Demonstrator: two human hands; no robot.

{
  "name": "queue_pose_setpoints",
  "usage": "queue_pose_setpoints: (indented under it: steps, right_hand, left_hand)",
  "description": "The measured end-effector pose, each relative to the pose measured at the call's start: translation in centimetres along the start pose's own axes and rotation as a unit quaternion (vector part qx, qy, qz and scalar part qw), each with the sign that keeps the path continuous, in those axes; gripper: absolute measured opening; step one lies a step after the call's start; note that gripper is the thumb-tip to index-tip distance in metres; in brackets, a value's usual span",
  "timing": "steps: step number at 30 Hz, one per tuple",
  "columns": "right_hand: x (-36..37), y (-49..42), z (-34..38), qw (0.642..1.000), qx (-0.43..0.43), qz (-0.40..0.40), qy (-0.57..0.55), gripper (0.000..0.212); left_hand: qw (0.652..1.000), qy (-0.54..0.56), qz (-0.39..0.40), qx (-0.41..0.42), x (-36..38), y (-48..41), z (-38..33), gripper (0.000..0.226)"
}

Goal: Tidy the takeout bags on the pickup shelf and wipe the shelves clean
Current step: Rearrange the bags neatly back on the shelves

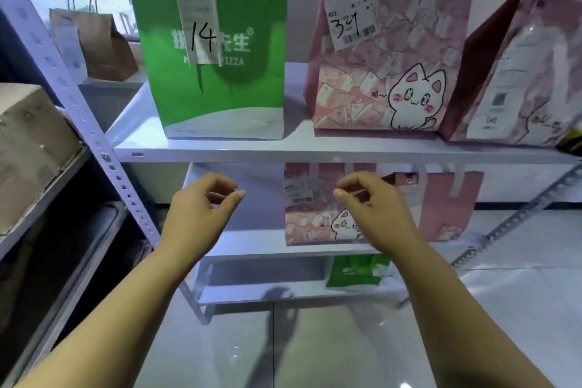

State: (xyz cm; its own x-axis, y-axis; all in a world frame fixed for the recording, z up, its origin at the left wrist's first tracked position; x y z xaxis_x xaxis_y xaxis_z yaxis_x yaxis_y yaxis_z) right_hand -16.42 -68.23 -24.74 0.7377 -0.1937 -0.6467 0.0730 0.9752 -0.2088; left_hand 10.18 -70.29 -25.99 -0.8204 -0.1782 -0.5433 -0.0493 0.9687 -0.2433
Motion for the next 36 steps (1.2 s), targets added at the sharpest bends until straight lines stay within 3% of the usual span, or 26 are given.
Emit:
queue_pose_setpoints:
  steps: [8, 18, 24, 36]
  right_hand:
    - [-3.2, 3.3, -7.0, 0.997, 0.069, 0.018, 0.011, 0.003]
    - [-9.3, 7.4, -16.9, 0.993, 0.075, 0.069, 0.053, 0.003]
    - [-12.7, 10.4, -21.6, 0.991, 0.093, 0.060, 0.076, 0.011]
    - [-14.9, 10.4, -27.3, 0.981, 0.182, 0.001, 0.072, 0.005]
  left_hand:
    - [0.998, -0.018, 0.049, -0.044, 6.6, 3.3, -0.8, 0.009]
    - [0.992, 0.018, 0.061, -0.109, 17.8, 9.7, -3.9, 0.010]
    - [0.990, 0.025, 0.081, -0.116, 22.9, 13.1, -5.9, 0.010]
    - [0.980, -0.002, 0.176, -0.094, 27.9, 12.9, -7.4, 0.011]
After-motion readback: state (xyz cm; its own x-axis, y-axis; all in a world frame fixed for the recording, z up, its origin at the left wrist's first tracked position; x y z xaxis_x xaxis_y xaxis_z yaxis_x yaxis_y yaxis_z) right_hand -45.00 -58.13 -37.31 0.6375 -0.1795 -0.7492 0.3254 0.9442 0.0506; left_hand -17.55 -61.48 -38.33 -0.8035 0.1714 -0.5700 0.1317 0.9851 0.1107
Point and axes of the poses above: each hand's wrist, its own y-axis away from the middle knuckle, its own x-axis out of the palm, z = x × y, the point moved 1 cm from there along -y, towards the middle knuckle, and after that the axes turned 1 degree about y, right-handed, at the moved point
